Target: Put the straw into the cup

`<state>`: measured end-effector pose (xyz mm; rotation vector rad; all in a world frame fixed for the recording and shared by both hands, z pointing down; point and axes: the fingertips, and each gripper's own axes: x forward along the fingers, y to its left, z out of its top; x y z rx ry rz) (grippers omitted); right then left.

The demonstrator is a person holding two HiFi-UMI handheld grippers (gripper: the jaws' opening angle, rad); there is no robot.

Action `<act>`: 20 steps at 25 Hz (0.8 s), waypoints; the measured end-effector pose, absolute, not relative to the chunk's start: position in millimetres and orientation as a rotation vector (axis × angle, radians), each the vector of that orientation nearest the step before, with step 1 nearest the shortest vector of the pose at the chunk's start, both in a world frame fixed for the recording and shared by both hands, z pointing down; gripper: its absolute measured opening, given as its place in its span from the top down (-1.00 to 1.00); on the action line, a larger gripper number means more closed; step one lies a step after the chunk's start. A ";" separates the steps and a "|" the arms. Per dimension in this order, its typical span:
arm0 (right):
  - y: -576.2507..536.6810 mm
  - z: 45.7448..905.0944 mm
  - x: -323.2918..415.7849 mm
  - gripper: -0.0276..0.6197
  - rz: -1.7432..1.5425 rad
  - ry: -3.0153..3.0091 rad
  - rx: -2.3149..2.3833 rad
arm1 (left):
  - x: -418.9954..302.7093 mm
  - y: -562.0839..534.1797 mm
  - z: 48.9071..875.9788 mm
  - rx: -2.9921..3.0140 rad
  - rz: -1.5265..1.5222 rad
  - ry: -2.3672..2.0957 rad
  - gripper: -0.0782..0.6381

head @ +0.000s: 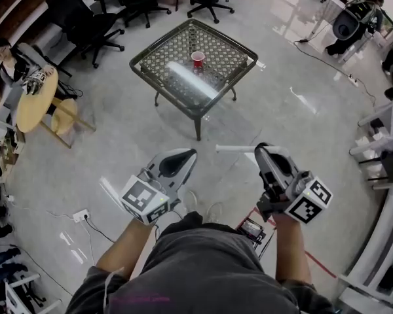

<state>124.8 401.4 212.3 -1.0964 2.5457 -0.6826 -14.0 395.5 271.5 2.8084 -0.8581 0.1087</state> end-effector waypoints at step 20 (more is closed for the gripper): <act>338.0 213.0 59.6 0.76 -0.679 2.524 -1.161 | -83.5 327.5 273.2 2.810 0.064 -0.824 0.75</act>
